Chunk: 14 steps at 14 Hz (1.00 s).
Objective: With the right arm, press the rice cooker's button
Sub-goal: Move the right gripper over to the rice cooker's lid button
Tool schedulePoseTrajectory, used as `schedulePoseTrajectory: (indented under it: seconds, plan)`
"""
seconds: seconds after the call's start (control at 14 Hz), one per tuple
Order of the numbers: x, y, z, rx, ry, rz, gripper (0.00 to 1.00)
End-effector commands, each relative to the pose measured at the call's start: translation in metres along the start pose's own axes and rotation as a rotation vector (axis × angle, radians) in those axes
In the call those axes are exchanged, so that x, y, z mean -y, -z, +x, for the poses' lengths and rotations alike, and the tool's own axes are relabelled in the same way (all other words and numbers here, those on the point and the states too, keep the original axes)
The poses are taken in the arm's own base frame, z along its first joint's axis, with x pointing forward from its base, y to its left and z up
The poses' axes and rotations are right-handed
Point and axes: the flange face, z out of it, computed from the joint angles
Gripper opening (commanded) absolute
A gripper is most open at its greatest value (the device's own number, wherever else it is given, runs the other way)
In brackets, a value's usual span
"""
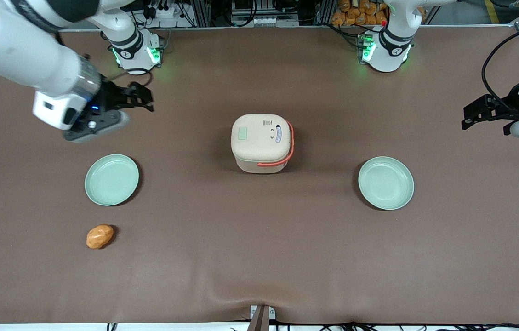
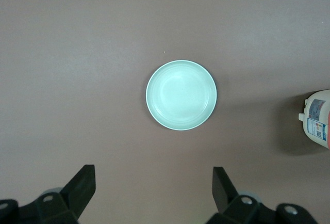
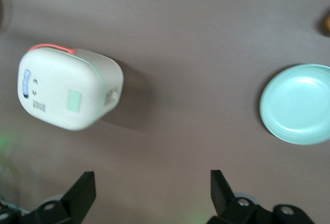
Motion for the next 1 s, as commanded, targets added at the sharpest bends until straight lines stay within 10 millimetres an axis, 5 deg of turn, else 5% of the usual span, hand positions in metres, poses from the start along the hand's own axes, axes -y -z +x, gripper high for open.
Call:
schedulePoseTrajectory:
  seconds: [0.0, 0.14, 0.29, 0.36, 0.5, 0.93]
  plan:
    - [0.063, -0.035, 0.008, -0.001, -0.082, 0.002, 0.46]
    - [0.120, -0.068, 0.008, -0.008, -0.153, -0.005, 0.24]
    - [0.145, -0.096, 0.011, -0.017, -0.155, -0.005, 0.20]
    - [0.147, -0.108, 0.015, -0.011, -0.152, -0.009, 0.19]
    - [0.147, -0.132, 0.021, 0.022, -0.156, -0.026, 0.00]
    - [0.156, -0.187, 0.034, 0.082, -0.169, -0.017, 0.00]
